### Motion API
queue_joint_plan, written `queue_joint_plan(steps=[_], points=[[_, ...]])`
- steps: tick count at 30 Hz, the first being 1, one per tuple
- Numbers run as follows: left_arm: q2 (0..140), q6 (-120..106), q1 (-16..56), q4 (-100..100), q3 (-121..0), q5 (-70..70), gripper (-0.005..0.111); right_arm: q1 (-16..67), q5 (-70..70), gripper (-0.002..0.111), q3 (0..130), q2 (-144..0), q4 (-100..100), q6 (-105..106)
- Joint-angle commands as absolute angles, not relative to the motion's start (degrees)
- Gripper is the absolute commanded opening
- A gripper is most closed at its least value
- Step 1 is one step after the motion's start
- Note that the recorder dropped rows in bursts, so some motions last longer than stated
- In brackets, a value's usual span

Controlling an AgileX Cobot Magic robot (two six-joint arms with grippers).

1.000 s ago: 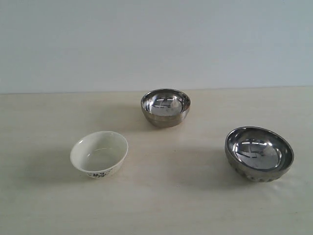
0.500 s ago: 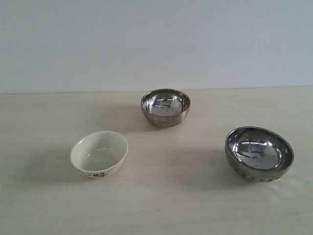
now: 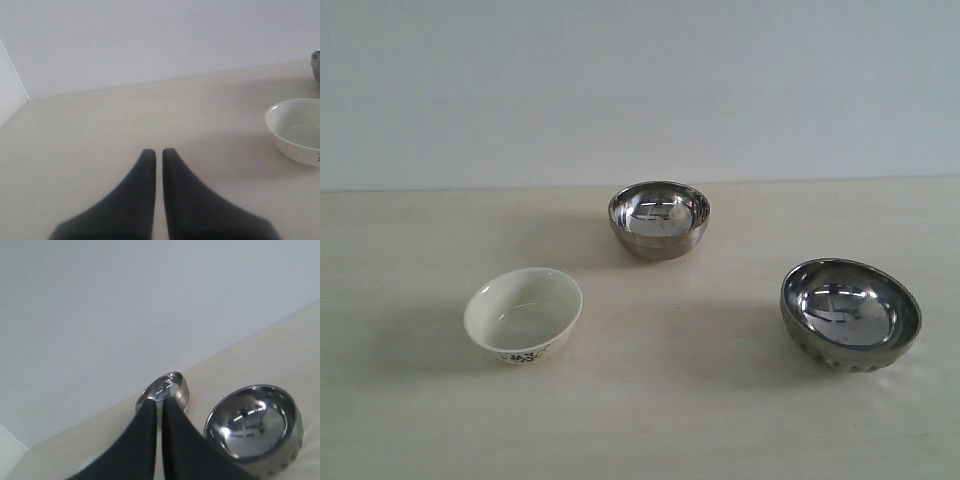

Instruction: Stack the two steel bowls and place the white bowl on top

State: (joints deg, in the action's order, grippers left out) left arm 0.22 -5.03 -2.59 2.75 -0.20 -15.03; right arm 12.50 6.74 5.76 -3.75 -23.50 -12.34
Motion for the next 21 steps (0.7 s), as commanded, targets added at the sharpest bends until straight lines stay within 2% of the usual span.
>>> queue_joint_plan(steps=[1,9,16,21], points=[[0.00,-4.47,-2.73,2.36,0.00,-14.62,0.004,12.07,6.07,0.000,14.02,-14.34,-23.43,-5.42],[0.00,-4.47,-2.73,2.36,0.00,-14.62,0.004,12.36,10.25,0.000,32.01,-45.94,-23.43,-1.89],[0.00,-4.47,-2.73,2.36,0.00,-14.62,0.004,20.97,14.09,0.000,50.71,-73.70,-23.43,6.11],[0.00,-4.47,-2.73,2.36,0.00,-14.62,0.004,21.12,23.02,0.000,67.80,-91.11,-22.83,5.75]])
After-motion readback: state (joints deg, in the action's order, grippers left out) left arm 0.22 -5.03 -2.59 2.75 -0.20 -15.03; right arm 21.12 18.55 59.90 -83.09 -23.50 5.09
